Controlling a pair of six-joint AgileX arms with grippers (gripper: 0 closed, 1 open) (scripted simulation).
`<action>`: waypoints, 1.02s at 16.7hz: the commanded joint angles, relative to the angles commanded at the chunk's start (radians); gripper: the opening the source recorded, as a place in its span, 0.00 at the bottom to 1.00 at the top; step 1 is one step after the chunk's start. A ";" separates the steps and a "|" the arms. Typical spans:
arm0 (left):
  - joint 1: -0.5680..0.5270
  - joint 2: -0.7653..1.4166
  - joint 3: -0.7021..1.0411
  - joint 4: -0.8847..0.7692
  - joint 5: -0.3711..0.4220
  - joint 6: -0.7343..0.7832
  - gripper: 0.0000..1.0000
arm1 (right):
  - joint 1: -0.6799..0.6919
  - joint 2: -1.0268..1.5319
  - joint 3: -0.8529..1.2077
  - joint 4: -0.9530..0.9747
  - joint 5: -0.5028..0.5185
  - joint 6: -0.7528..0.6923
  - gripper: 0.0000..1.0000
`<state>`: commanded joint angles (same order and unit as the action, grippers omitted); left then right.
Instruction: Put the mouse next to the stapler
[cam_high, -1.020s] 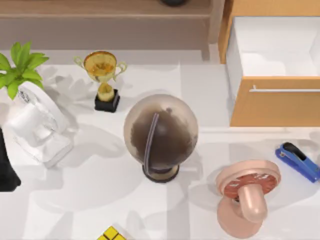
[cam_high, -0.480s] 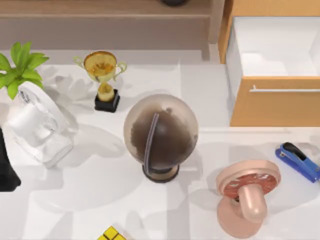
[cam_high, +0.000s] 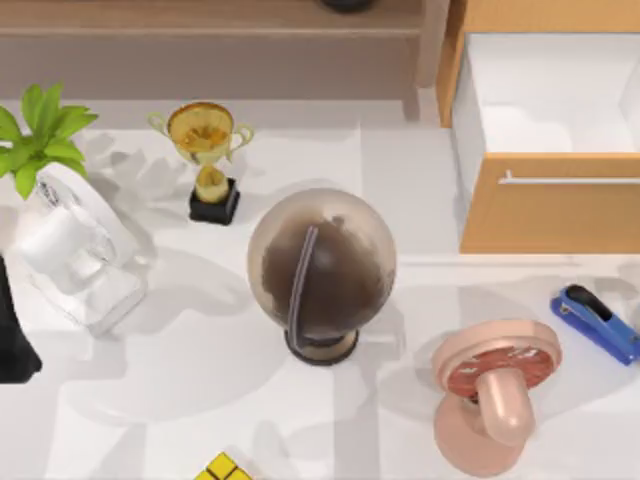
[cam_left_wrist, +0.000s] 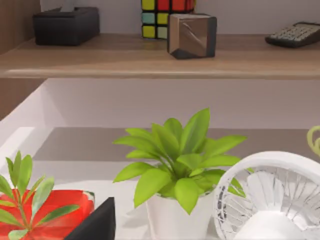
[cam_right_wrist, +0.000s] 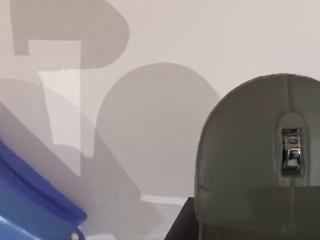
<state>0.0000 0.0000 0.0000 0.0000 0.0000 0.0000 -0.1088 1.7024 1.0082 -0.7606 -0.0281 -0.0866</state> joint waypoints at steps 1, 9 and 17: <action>0.000 0.000 0.000 0.000 0.000 0.000 1.00 | 0.000 0.007 0.002 0.009 0.002 -0.001 0.00; 0.000 0.000 0.000 0.000 0.000 0.000 1.00 | -0.004 0.036 -0.010 0.032 0.007 -0.003 0.00; 0.000 0.000 0.000 0.000 0.000 0.000 1.00 | -0.004 0.036 -0.010 0.032 0.007 -0.003 0.60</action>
<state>0.0000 0.0000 0.0000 0.0000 0.0000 0.0000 -0.1123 1.7380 0.9985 -0.7286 -0.0209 -0.0892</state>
